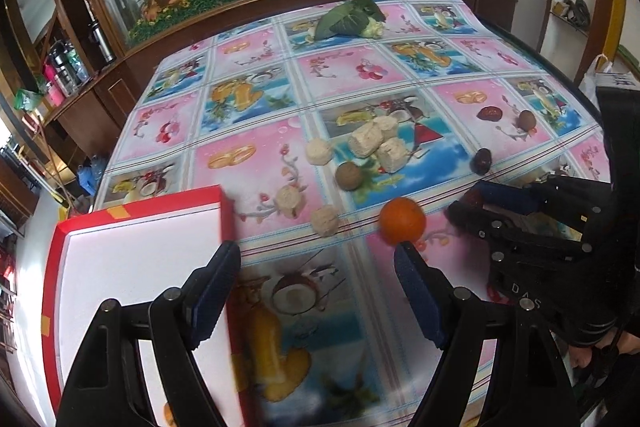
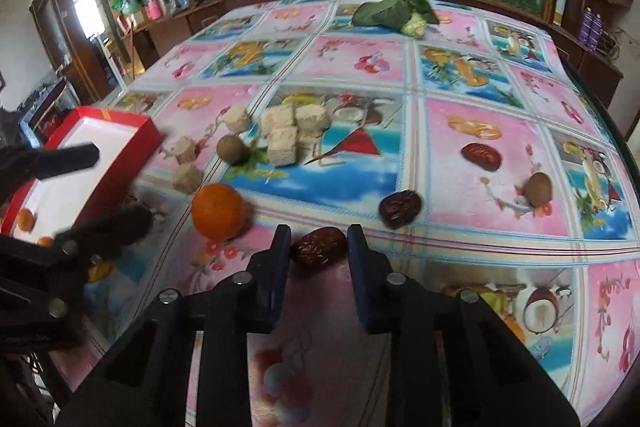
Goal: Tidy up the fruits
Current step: 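Grasp a red date with the right gripper while the left gripper grasps an orange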
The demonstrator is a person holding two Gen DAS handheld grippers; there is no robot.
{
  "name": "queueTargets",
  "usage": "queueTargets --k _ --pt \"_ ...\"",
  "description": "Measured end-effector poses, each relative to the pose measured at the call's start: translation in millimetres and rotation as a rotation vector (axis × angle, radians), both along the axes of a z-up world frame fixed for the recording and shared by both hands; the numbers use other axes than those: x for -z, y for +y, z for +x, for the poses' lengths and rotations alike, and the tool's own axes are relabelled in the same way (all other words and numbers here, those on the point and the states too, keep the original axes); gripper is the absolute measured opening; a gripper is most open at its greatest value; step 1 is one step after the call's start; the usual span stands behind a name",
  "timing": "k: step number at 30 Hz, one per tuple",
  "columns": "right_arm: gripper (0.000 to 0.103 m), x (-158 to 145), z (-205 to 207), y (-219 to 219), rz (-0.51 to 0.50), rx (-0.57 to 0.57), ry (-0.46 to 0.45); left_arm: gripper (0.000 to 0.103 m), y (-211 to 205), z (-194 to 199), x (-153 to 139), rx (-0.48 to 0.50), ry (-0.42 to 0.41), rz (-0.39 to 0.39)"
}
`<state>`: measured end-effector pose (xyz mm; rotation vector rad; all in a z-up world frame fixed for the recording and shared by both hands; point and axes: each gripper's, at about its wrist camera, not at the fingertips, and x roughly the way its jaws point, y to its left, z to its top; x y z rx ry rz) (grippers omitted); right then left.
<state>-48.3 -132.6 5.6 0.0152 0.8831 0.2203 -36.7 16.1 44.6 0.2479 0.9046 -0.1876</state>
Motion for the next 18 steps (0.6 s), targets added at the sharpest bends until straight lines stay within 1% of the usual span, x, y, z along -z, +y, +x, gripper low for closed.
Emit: queueTargets --k 3,6,7,8,9,10,12,13,15,18 --pt "0.031 -11.1 -2.7 -13.1 0.004 0.066 -0.056 0.079 -12.9 6.6 5.8 0.023 0.024 -0.010" --pt "0.031 -17.3 -4.1 -24.8 0.042 0.103 -0.073 0.079 -25.1 15.2 14.4 0.035 0.050 -0.017" --pt "0.031 -18.5 -4.6 -28.1 0.051 0.118 -0.076 0.077 -26.8 17.6 16.6 0.036 0.057 -0.024" --pt "0.031 -19.0 -4.2 -30.3 0.055 0.131 -0.077 0.068 -28.8 20.7 19.6 0.032 0.067 -0.028" --pt "0.031 -18.8 -3.2 -32.8 0.060 0.143 -0.074 0.063 -30.4 23.7 22.6 0.030 0.081 -0.039" --pt "0.031 -17.9 -1.7 -35.1 0.066 0.153 -0.065 0.062 -30.8 25.0 23.9 0.034 0.091 -0.064" --pt "0.031 -15.2 1.7 -37.3 0.071 0.165 -0.046 0.053 -33.6 27.9 28.1 0.043 0.119 -0.101" --pt "0.031 -13.8 2.9 -37.8 0.070 0.167 -0.038 0.050 -36.2 28.3 29.0 0.046 0.124 -0.106" --pt "0.031 -13.2 3.4 -37.2 0.065 0.168 -0.041 0.037 -40.9 28.0 32.0 0.060 0.128 -0.100" --pt "0.031 -14.9 2.2 -36.1 0.049 0.172 -0.066 0.032 -39.5 28.2 35.1 0.063 0.133 -0.124"
